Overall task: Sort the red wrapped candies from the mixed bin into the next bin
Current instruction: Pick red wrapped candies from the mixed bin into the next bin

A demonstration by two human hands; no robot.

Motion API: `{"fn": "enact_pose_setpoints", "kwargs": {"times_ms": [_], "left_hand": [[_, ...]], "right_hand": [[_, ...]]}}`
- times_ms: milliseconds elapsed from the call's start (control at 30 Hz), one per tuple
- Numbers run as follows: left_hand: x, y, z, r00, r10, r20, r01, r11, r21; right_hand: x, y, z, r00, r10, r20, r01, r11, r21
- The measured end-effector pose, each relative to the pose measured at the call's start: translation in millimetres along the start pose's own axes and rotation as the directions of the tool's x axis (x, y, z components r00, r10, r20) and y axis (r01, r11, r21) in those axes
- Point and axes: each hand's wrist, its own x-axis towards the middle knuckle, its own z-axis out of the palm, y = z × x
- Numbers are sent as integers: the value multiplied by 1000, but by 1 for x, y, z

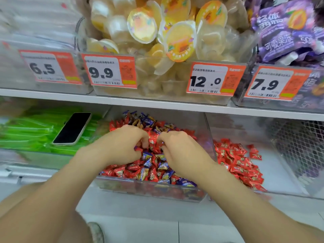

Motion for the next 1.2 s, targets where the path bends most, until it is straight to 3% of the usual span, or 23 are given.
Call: {"fn": "enact_pose_setpoints", "kwargs": {"times_ms": [133, 367, 533, 700, 767, 867, 1067, 1200], "left_hand": [[-3, -11, 7, 998, 19, 58, -23, 998, 63], [0, -19, 7, 1000, -10, 4, 10, 999, 38], [-3, -23, 7, 1000, -25, 3, 25, 996, 86], [-5, -24, 8, 999, 8, -50, -2, 994, 111], [-6, -25, 6, 997, 28, -74, -25, 999, 48], [-9, -30, 3, 994, 48, -94, -52, 998, -41], [-17, -31, 6, 999, 45, -29, -45, 999, -13], [-12, -21, 15, 999, 35, -1, -35, 992, 121]], "right_hand": [[27, -1, 24, 1000, -2, 1, 2, 999, -42], [47, 5, 39, 997, 22, 71, -9, 984, -179], [45, 8, 15, 985, 171, 14, -168, 949, 267], [30, 3, 2, 962, 223, 158, -271, 854, 443], [25, 3, 5, 956, 266, 127, -294, 885, 361], [21, 8, 9, 968, 251, -27, -250, 968, 35], [31, 2, 18, 997, 43, 63, -43, 999, 7], [37, -1, 21, 985, 71, 156, -60, 996, -72]]}}
